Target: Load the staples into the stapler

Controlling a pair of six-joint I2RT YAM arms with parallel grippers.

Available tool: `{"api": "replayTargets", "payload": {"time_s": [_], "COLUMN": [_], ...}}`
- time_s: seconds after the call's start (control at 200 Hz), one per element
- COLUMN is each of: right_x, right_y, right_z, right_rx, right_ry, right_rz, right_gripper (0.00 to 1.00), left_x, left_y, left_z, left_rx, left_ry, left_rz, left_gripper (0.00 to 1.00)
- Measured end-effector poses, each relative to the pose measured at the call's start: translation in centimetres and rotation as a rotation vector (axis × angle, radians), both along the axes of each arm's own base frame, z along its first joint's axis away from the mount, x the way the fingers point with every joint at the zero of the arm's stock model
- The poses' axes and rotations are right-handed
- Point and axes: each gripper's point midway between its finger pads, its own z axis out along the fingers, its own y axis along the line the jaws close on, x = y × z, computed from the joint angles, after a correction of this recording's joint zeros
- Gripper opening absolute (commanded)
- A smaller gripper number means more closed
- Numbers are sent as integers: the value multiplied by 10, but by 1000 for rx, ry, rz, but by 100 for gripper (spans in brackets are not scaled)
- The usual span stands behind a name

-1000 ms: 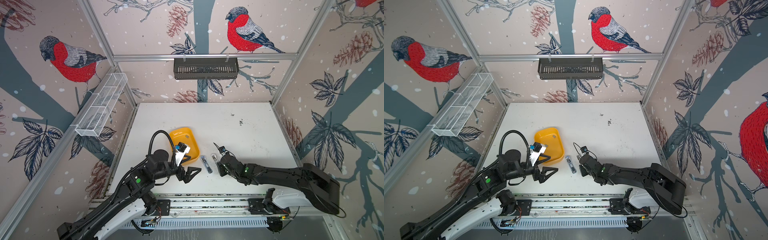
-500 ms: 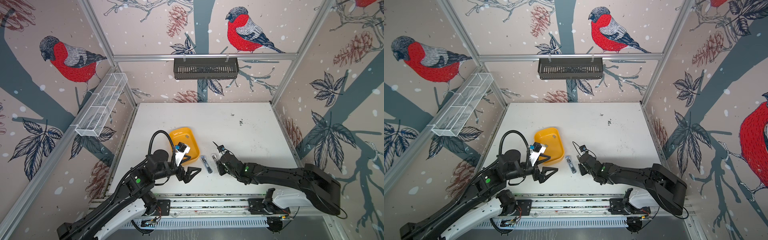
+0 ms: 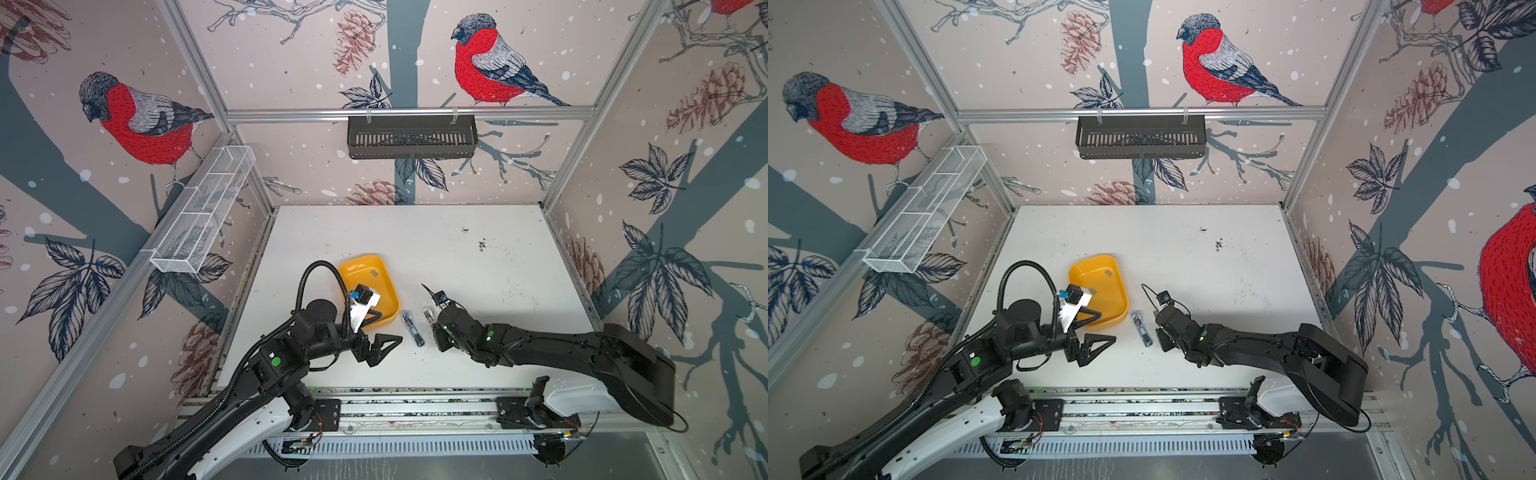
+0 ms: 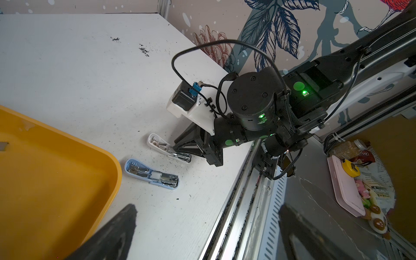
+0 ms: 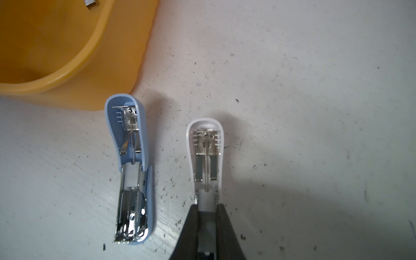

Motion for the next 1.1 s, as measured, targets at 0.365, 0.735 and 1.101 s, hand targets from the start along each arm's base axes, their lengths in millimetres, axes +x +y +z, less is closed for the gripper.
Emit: {"api": "replayTargets", "payload": {"time_s": [0.365,0.735,1.101], "right_x": [-1,-2,-4], "right_y": [0,0,1], "right_z": [-2,-4,-7], "right_rx": [-18,-20,-22], "right_ry": [-3,5,15], "right_rz": [18,23,32], "right_gripper": [10,10,10], "left_x": [0,0,0], "left_y": [0,0,0], "left_z": [0,0,0], "left_rx": [1,-1,0], "left_ry": [1,-1,0], "left_rz": [0,0,0], "left_gripper": [98,98,98]}}
